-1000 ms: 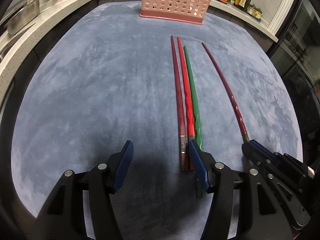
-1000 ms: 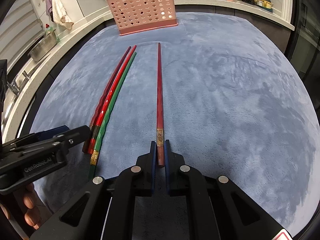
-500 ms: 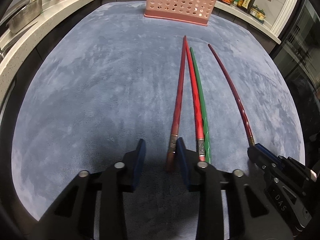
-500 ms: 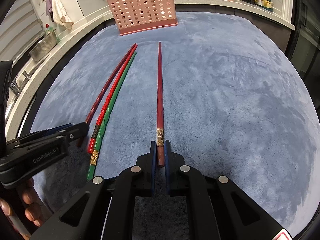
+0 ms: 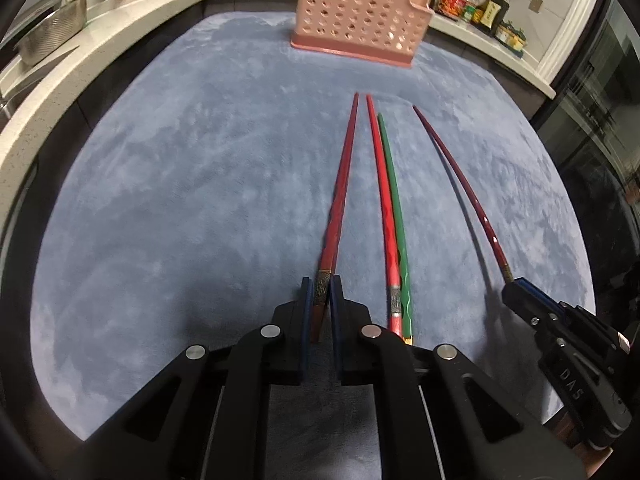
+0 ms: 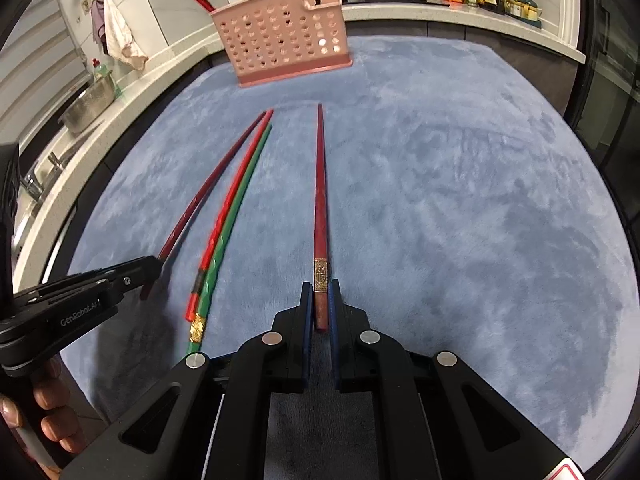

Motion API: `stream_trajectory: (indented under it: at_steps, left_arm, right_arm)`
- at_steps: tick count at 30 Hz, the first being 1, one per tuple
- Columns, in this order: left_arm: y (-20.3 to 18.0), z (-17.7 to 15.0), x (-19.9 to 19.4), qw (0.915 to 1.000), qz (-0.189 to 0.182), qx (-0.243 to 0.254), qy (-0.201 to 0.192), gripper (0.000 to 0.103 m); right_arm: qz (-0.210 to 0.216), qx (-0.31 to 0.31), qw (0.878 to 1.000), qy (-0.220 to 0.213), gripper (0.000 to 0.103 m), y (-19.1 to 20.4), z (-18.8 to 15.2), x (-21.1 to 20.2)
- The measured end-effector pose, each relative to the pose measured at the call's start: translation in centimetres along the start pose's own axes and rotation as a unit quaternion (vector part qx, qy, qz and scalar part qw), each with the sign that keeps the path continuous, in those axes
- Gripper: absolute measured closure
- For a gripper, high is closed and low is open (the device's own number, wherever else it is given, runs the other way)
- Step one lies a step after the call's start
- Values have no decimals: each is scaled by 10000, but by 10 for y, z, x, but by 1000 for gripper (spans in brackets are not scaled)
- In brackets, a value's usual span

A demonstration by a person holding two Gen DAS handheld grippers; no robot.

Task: Organize utensils
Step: 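Lift both chopsticks and carry them over the pink caddy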

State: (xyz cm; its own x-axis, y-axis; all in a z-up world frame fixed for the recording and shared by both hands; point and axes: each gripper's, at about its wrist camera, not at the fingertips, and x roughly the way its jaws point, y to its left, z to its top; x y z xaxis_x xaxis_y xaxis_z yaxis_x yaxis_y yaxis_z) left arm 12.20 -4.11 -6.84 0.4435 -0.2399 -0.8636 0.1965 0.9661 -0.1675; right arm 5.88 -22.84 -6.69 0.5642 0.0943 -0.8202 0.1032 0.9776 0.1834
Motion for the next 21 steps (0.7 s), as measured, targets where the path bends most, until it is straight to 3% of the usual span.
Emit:
stream_trajectory:
  at_steps: [9,10,18,21]
  left_arm:
    - [10,41,-46,9983,30,-81,-583,96]
    - [11,46,-51,9979,34,-90,-647,103]
    - [17,100,-93,9917,84,-100,-1283,103]
    - [25,107,-99,9910,15,-178,-1326,103]
  right_arm:
    - [52,33,9984,-563,96,1,44,-41]
    - [59,29,9979,-652,96,1,51,-47]
    - [144,95,9917,-1270,96,-2,111,-82]
    - [114,119,9897,-1425,96,-5,121,-91]
